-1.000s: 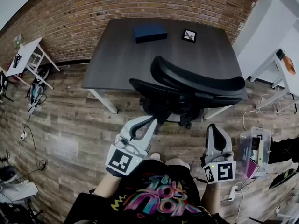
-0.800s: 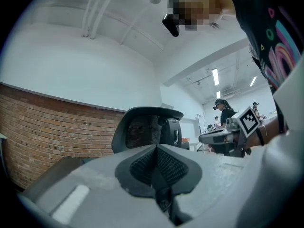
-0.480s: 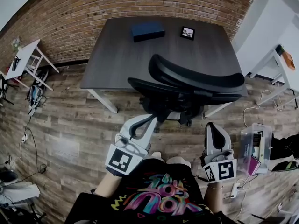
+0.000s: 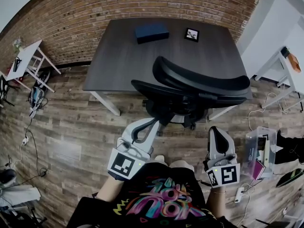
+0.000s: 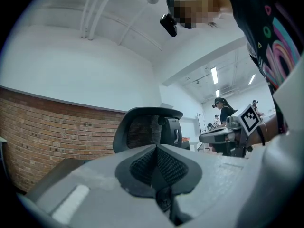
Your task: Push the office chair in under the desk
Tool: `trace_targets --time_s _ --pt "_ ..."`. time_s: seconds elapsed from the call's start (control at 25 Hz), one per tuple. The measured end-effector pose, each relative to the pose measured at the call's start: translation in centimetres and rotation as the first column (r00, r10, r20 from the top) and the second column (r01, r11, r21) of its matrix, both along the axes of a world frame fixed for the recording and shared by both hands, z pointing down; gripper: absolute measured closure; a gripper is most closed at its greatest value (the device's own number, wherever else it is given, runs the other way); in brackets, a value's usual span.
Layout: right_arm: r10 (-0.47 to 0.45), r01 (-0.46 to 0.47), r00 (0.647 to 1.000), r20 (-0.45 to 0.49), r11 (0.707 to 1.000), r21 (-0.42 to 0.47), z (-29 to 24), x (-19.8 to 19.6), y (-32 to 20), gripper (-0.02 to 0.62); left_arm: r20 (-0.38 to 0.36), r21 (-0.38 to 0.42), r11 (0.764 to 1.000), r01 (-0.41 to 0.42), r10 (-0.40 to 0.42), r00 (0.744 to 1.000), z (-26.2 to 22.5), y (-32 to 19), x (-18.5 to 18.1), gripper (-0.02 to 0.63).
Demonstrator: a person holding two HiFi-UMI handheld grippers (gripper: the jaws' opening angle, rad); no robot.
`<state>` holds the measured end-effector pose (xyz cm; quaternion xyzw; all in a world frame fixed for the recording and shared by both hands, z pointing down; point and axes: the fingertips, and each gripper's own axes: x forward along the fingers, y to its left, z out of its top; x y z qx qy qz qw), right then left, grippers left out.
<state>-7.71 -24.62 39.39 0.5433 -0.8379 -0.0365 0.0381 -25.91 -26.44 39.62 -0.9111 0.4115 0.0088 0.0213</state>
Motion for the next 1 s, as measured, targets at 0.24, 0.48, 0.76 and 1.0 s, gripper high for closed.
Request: trace_targets --time_s 0.24,0.48,0.76,1.0 --pt "0.002 -0.002 1.000 -0.016 1.000 -0.009 0.46 0.09 0.19 0.594 0.015 0.007 1.000 0.010 -0.010 1.000 0.35 -0.03 -0.23 0.604" --pt "0.001 -0.002 0.999 -0.036 1.000 -0.024 0.40 -0.07 -0.02 0.594 0.032 0.000 1.000 -0.005 0.005 0.999 0.06 -0.23 -0.06 0.604" --pt "-0.018 0.017 0.999 -0.042 1.000 -0.023 0.34 -0.11 0.24 0.594 0.042 -0.003 1.000 -0.031 0.031 0.999 0.25 0.25 0.57 0.604" --pt "-0.027 0.026 0.999 -0.037 1.000 -0.012 -0.12 -0.52 -0.04 0.594 0.062 0.022 0.999 -0.035 0.033 0.998 -0.17 -0.36 0.19 0.604"
